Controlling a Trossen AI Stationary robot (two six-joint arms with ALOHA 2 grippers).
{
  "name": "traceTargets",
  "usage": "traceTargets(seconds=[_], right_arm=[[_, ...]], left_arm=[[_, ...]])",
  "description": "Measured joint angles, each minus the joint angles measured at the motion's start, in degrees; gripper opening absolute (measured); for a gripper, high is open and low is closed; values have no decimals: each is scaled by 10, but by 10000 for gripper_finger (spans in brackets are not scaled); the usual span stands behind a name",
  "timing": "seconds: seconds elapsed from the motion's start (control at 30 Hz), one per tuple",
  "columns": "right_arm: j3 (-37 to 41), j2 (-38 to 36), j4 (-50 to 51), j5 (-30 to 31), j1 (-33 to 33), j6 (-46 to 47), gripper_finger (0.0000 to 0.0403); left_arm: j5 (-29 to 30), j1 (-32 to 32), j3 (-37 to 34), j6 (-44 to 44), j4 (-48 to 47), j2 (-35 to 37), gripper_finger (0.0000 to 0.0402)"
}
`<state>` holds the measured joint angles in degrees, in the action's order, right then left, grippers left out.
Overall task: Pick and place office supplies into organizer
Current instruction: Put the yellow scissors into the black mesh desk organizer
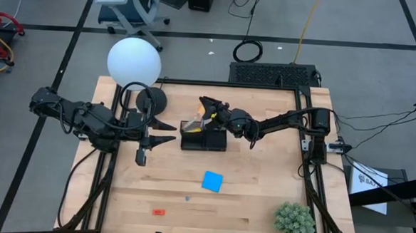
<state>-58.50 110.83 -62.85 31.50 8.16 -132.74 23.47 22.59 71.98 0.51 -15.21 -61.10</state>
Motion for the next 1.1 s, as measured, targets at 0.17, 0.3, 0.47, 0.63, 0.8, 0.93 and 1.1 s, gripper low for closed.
traceTargets(seconds=[0.17,0.3,0.47,0.63,0.8,0.93,1.1], right_arm=[[0,0,0,-1,-4,3,145],[0,0,0,0,-6,8,145],[0,0,-20,12,-6,64,142],[0,-5,-10,51,-2,223,141],[0,-20,28,91,-2,395,141],[0,-57,120,91,2,586,141],[0,-131,282,56,24,830,141]], left_arm=[[0,0,0,0,0,0,120],[0,0,0,0,0,0,120],[0,0,0,-2,0,0,120],[0,0,0,-4,-3,0,120],[15,0,0,-21,-6,0,120],[25,-4,0,-34,-29,10,120],[26,-33,0,-43,-72,45,120]])
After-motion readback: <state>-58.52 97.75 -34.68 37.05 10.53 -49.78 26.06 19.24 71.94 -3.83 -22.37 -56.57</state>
